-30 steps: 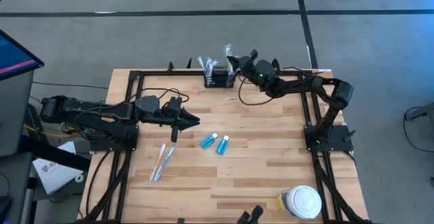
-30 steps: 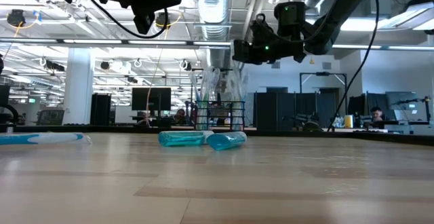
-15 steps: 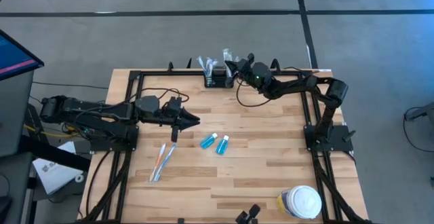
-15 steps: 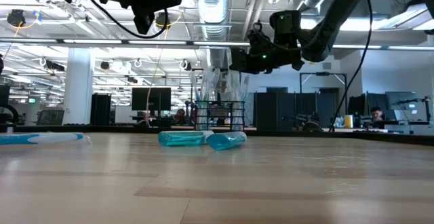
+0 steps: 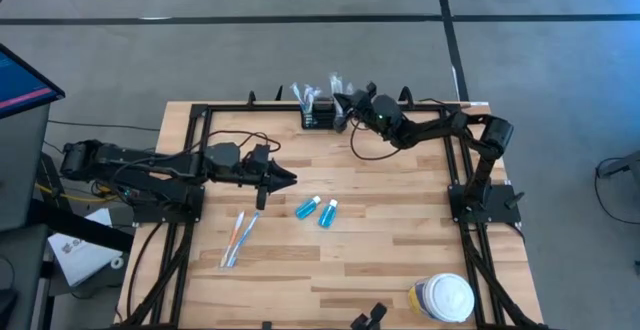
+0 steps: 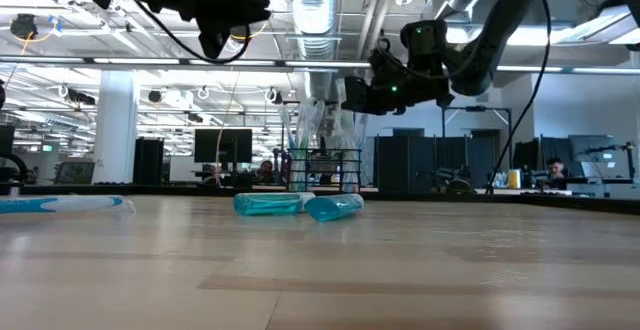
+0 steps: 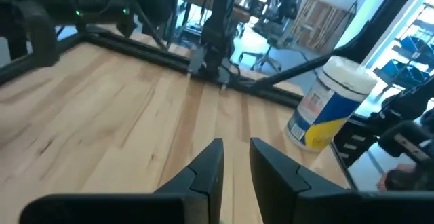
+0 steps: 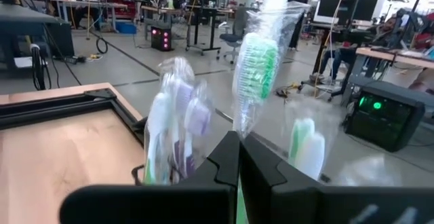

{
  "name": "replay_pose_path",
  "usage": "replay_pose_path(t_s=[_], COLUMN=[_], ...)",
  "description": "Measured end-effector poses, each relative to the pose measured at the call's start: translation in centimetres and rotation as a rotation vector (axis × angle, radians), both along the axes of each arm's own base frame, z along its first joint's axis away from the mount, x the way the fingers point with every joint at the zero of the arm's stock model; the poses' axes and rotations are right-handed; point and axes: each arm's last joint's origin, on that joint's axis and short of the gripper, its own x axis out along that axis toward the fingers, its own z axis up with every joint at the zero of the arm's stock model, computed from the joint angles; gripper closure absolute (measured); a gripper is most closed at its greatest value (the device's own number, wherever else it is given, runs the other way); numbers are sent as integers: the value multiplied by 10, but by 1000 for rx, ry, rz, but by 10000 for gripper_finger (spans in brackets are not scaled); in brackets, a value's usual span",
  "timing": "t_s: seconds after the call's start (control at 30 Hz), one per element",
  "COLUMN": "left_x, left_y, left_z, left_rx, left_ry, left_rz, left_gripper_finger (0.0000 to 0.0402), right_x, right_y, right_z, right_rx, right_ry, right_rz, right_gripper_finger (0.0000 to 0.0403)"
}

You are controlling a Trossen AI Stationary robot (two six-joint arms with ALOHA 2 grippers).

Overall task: Pick & Place toothbrushing station
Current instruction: Put the green toothbrush into the black wire organizer

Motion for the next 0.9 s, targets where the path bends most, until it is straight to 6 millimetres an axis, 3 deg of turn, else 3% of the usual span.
replay_pose_path(t_s=[0.17, 0.9], left_x=[2, 2], left_y=[0, 2], left_z=[-2, 0], left_rx=[0, 11], left_ry=[10, -11], left_rz=[4, 51], left_gripper_finger=[334, 334], right_x=[-9, -11], right_y=[2, 3], right_z=[-8, -8], right_rx=[12, 61], right_ry=[-27, -97], right_rz=[-8, -14], right_gripper_finger=[403, 403])
